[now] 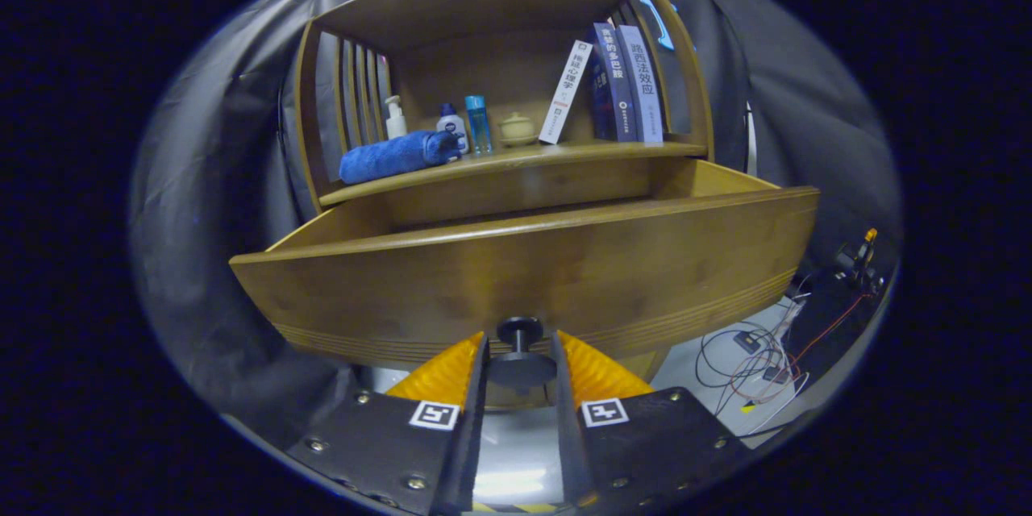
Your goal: Pull open the drawer, take out the items inside it, and place them on the countertop above the cabinet.
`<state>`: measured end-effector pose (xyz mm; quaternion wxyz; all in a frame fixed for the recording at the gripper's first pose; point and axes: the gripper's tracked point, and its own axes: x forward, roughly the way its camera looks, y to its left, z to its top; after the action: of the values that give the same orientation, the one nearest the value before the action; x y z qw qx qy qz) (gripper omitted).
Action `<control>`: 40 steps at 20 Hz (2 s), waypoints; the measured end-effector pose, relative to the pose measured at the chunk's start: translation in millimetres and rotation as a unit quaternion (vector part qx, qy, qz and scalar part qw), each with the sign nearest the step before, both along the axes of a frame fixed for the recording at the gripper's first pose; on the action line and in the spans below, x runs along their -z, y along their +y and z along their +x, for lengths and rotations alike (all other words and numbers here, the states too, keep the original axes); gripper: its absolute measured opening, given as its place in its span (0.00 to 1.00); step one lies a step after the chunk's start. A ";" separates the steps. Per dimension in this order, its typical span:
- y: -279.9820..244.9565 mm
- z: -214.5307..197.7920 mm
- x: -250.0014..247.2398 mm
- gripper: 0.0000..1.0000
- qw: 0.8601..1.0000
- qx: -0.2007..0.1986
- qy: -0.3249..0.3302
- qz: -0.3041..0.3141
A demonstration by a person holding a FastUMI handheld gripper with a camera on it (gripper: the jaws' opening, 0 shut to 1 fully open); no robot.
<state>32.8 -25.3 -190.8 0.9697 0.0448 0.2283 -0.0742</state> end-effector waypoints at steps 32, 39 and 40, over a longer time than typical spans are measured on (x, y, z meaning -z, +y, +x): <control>-33.6 129.0 -56.6 0.77 0.984 0.092 0.143 0.058; -43.2 129.4 8.5 0.71 0.955 0.073 0.289 0.010; -44.6 124.1 14.6 0.70 0.947 0.077 0.312 0.006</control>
<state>156.8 -69.9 -205.4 0.8410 0.0423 0.5159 -0.1577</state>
